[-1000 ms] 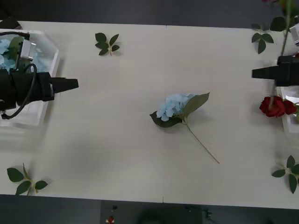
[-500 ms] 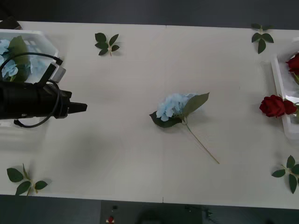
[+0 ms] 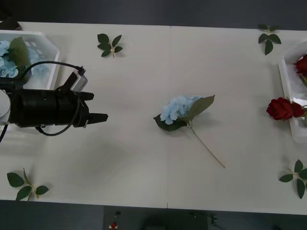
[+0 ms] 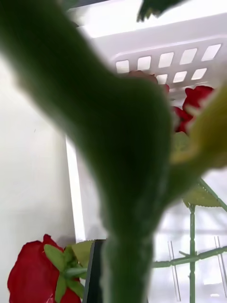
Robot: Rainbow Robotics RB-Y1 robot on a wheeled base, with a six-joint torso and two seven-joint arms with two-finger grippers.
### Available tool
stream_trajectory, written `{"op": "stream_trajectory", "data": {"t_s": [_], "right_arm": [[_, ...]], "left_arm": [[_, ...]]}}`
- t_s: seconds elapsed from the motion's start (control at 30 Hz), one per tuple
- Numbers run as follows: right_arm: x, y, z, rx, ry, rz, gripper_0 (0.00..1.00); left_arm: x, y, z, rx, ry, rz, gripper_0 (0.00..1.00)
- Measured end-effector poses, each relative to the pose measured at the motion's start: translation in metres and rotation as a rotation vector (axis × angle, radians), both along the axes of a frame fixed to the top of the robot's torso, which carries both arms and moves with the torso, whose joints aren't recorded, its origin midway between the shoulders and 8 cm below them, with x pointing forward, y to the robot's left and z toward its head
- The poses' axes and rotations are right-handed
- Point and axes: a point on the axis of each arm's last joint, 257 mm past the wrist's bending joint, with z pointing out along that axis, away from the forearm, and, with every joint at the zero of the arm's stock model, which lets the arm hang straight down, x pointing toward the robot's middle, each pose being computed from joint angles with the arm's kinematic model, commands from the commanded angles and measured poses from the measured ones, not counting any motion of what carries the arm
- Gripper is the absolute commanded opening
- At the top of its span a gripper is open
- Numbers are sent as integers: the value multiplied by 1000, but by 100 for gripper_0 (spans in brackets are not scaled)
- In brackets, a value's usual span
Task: Put the red flowers into the right box and the blue flowers into the left box
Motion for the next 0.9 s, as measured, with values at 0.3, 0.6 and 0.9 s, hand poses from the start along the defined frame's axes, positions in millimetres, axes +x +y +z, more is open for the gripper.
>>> {"op": "stream_trajectory", "data": {"t_s": [0.3, 0.6, 0.9], "right_arm": [[8, 5, -9, -20, -18, 6, 100], [10, 13, -10, 0, -14, 14, 100], [5, 60, -11, 204, 16, 57, 100]], "left_arm": [[-28, -40, 62, -208, -148, -204, 100], [-65, -43, 65, -363, -60, -253, 100], [-82, -48, 64, -371, -30, -314, 100]]}}
